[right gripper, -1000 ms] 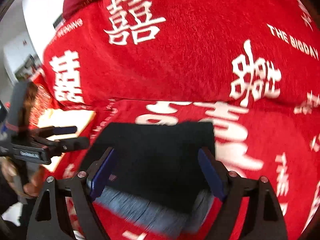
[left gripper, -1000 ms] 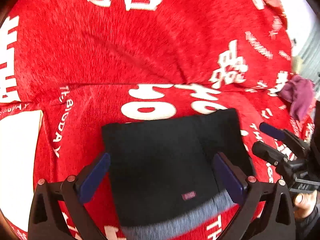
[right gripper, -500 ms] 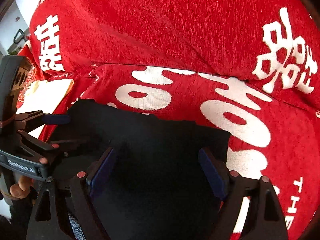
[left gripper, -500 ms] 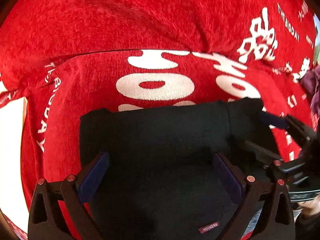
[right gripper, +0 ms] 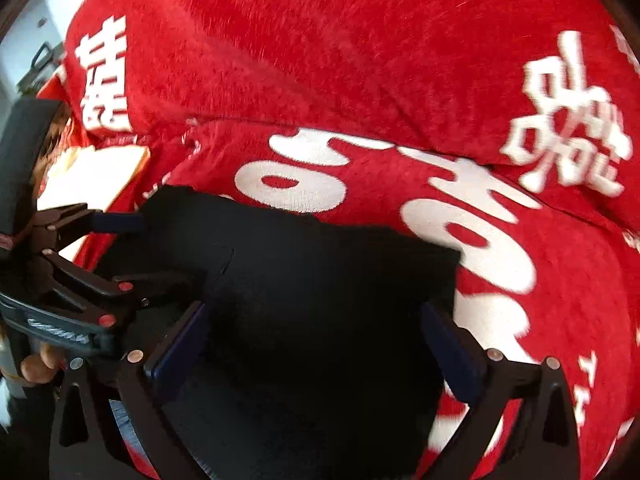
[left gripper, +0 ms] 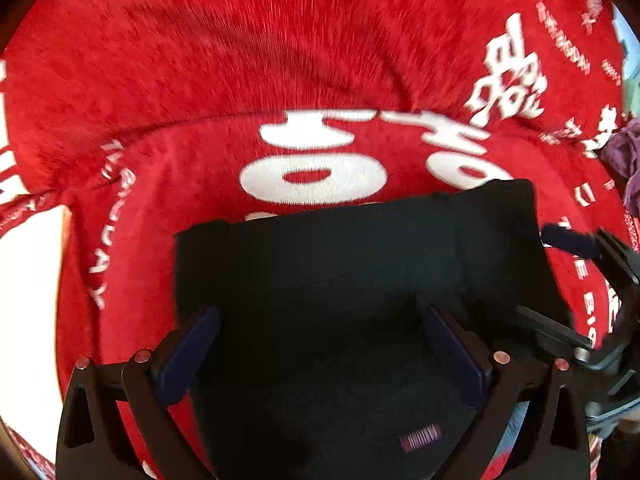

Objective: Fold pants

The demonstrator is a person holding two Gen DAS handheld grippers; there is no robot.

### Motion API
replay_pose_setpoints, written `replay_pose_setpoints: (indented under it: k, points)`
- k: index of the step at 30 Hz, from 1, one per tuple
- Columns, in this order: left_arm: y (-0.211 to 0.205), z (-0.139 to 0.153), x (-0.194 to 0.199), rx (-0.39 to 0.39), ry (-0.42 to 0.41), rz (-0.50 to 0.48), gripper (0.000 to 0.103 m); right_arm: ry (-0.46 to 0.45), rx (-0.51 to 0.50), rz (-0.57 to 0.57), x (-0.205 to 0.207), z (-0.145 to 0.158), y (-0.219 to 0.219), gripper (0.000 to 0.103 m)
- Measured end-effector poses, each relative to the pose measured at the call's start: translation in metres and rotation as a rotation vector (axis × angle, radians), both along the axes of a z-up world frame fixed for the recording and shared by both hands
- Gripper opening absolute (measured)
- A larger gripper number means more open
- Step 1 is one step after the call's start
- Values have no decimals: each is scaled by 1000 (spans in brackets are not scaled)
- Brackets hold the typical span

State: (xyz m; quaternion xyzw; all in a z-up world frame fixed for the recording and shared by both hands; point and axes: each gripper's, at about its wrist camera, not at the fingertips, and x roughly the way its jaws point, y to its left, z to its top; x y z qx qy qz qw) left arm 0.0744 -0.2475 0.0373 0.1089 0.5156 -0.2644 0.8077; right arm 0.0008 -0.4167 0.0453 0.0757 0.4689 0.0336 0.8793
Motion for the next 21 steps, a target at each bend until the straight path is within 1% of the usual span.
replay_pose_setpoints:
  k: [1, 2, 4, 5, 7, 11, 12, 13, 14, 16, 19, 21]
  points:
    - [7, 6, -9, -20, -22, 3, 102, -27, 10, -9, -10, 7, 2, 103]
    - [13, 10, -18, -29, -33, 7, 102, -74, 24, -16, -28, 17, 7, 103]
    - [25, 9, -34, -30, -40, 15, 102, -134, 21, -18, -59, 27, 21, 103]
    - [29, 8, -40, -31, -40, 18, 102, -144, 24, -16, -70, 27, 27, 103]
    - [35, 1, -53, -18, -44, 26, 102, -139, 35, -12, -86, 22, 38, 103]
    - [39, -7, -71, 15, -73, 28, 102, -99, 32, -5, -97, -1, 48, 103]
    - [38, -10, -72, 21, -74, 25, 102, -105, 27, -5, -99, -5, 49, 103]
    - [38, -14, -71, 19, -68, 25, 102, -112, 15, 2, -100, -7, 50, 103]
    - [38, -18, -68, 0, -45, 33, 102, -107, 3, 8, -99, -9, 51, 103]
    - [41, -22, -63, -33, -8, 51, 103, -82, -15, 14, -95, -16, 53, 103]
    - [40, -24, -63, -31, -5, 48, 103, -67, -87, 31, -90, -22, 61, 103]
    - [42, -20, -64, -27, 2, 51, 103, -58, -107, 38, -91, -22, 63, 103]
